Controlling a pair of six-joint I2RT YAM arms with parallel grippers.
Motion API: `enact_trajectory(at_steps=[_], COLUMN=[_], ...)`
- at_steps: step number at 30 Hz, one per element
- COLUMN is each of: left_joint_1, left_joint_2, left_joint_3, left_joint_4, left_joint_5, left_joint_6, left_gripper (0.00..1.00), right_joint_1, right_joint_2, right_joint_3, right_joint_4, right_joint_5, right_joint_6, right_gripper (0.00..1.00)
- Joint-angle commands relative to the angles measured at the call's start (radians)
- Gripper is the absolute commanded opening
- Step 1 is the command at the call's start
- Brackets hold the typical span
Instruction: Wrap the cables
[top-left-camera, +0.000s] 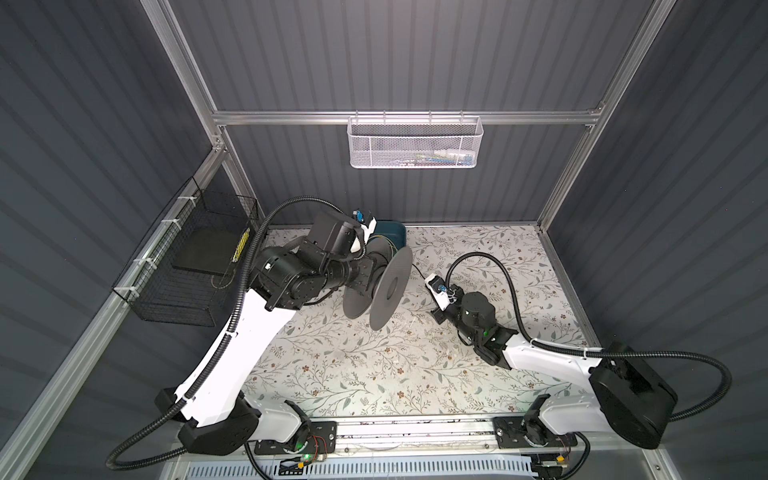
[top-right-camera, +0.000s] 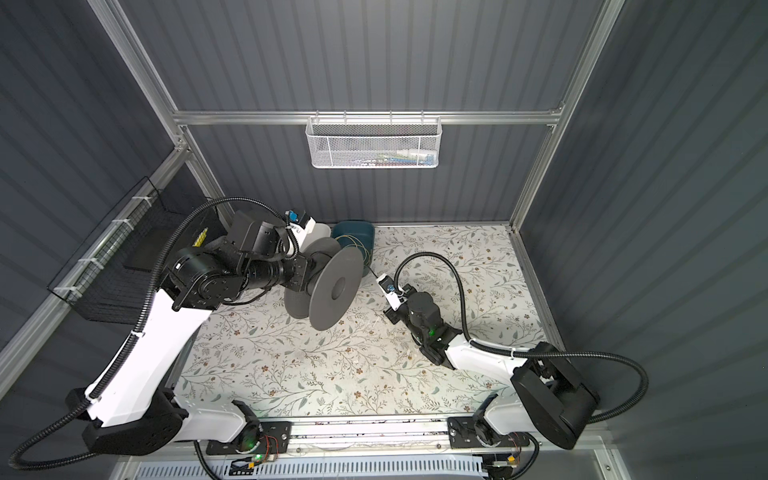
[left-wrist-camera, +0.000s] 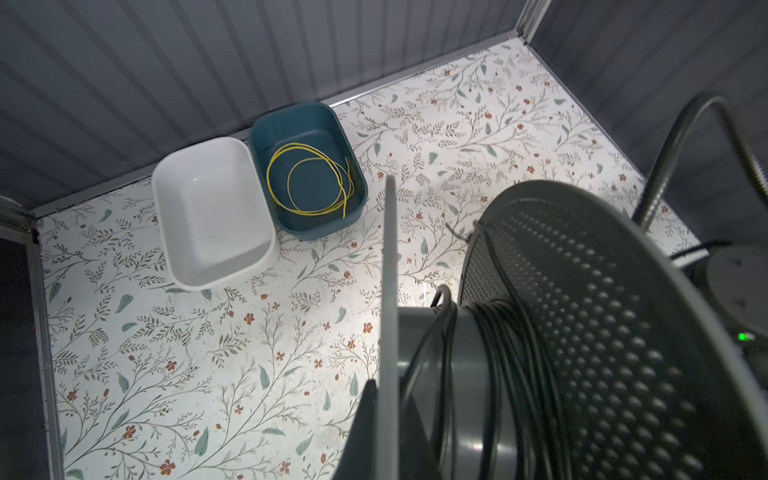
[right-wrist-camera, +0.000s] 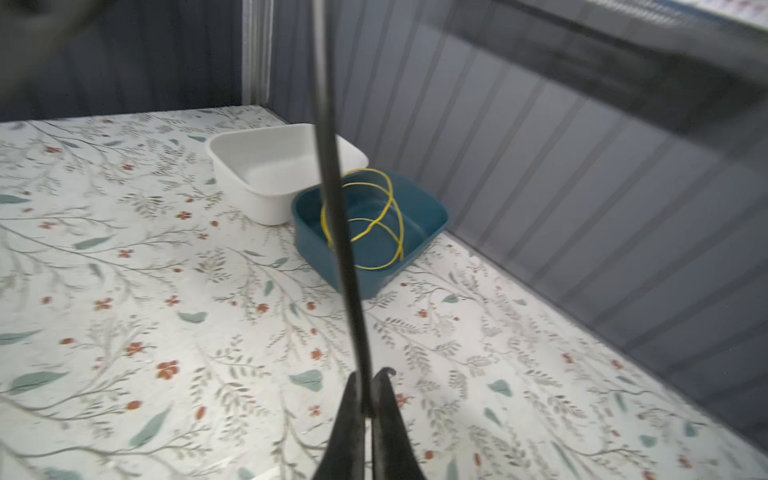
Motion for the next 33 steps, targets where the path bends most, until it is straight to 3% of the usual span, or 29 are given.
enact_trajectory(at_steps=[1,13,24,28,33], left_joint_1=[0.031,0.047,0.046,0.029,-0.025], left_joint_2=[0.018,0.136,0.248,0.290,0.311], left_joint_3=[-0.011,-0.155,-0.169,-0.167,-0.221], left_joint_4=[0.150,0.429,0.540,0.536,0.580], left_joint_5=[-0.001,-0.304,-0.428,-0.486,-0.636], left_joint_6=[-0.073,-0.133,-0.125,-0.068,0.081], left_gripper=[0.00,0.00,0.00,0.00,0.00], right_joint_1=[0.042,0.178,0.227,0.241,0.245], right_joint_2=[-0.007,-0.073,-0.124,-0.145,-0.162], right_joint_3=[-0.019,-0.012,0.008,0.035,0.061], right_joint_4=[0.006,0.002,-0.067,-0.125,-0.171], right_joint_5=[-0.039,-0.137,-0.241,-0.272,-0.326], right_joint_6=[0.173,0.480,0.651,0.675,0.701], right_gripper=[0.00,0.00,0.02,0.03,0.04])
